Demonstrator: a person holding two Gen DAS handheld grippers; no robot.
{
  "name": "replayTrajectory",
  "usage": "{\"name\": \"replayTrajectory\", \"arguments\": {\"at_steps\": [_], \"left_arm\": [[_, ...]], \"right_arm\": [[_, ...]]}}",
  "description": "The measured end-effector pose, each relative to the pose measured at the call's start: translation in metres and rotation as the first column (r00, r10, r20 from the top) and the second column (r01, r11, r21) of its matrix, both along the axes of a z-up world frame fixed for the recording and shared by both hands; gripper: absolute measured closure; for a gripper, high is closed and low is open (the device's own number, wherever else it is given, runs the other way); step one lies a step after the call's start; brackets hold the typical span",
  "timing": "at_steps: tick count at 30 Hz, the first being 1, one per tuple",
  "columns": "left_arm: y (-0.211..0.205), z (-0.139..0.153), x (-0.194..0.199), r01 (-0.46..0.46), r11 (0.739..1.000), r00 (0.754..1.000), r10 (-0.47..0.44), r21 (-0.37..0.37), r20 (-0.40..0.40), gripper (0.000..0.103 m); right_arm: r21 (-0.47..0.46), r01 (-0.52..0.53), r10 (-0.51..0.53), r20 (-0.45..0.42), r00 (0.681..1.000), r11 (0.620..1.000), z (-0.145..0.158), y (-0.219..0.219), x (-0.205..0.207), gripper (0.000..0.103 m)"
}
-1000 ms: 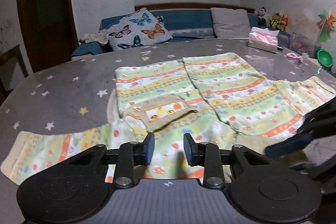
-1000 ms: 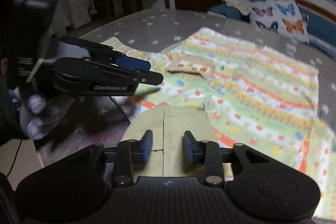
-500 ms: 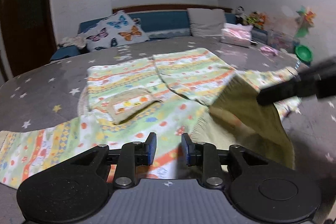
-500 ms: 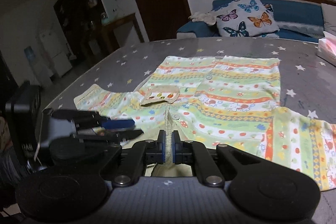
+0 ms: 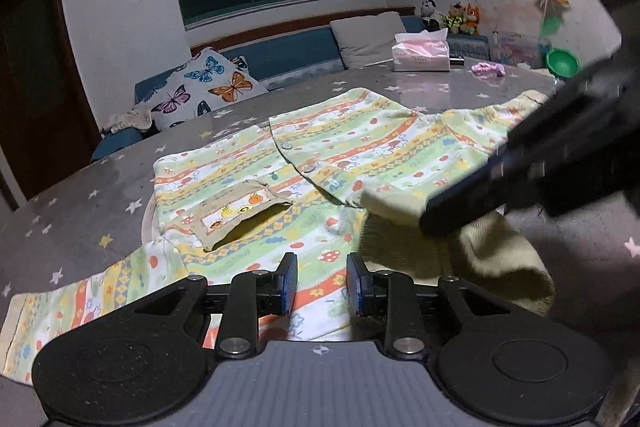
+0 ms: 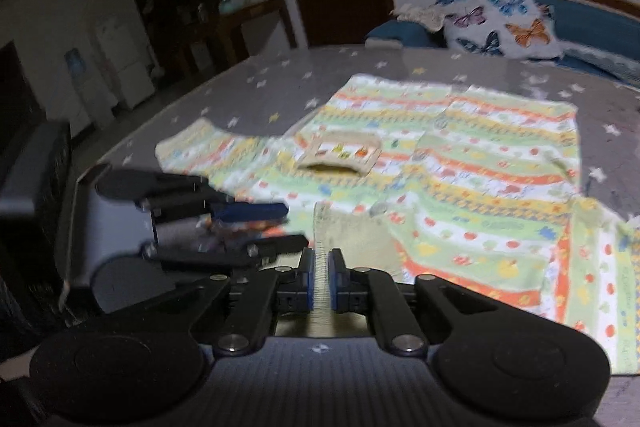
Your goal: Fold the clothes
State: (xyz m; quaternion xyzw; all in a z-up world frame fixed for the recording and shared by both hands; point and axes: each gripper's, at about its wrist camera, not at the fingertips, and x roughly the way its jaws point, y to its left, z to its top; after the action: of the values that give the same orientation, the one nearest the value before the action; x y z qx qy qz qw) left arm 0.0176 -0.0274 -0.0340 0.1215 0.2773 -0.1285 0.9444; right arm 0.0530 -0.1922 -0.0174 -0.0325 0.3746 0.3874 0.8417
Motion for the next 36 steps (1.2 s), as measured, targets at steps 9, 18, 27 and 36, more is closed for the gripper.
{"name": "replayTrajectory", "arguments": {"at_steps": [9,18,27,36], "left_arm": [[0.017,0.026,-0.004,-0.049,0.996,0.998,0.052,-0.070,0.037,0.059],[-0.015,0.025,0.022,0.001,0.995,1.000,0.001,-0.095,0.023,0.054],[-0.029,-0.003,0.025,0.009,1.000,1.000,-0.009,0.008,-0.020,0.063],[-0.046,0.012,0.026,0.048,0.998,0.999,-0.047,-0.033,0.011,0.062]], "right_arm": [[-0.004,0.036,-0.035,0.029,0.999,0.999,-0.002,-0.003,0.004,0.087],[-0.043,0.061,-0.059,0.043,0.997,0.997,-0.011,-0.016,0.002,0.083],[-0.008,0.191,-0.191,0.027,0.981,0.982,-0.013,-0.056,0.007,0.080],[0.019,0.428,-0.428,0.049,0.902,0.904,-0.017,-0.120,0.027,0.074]]}}
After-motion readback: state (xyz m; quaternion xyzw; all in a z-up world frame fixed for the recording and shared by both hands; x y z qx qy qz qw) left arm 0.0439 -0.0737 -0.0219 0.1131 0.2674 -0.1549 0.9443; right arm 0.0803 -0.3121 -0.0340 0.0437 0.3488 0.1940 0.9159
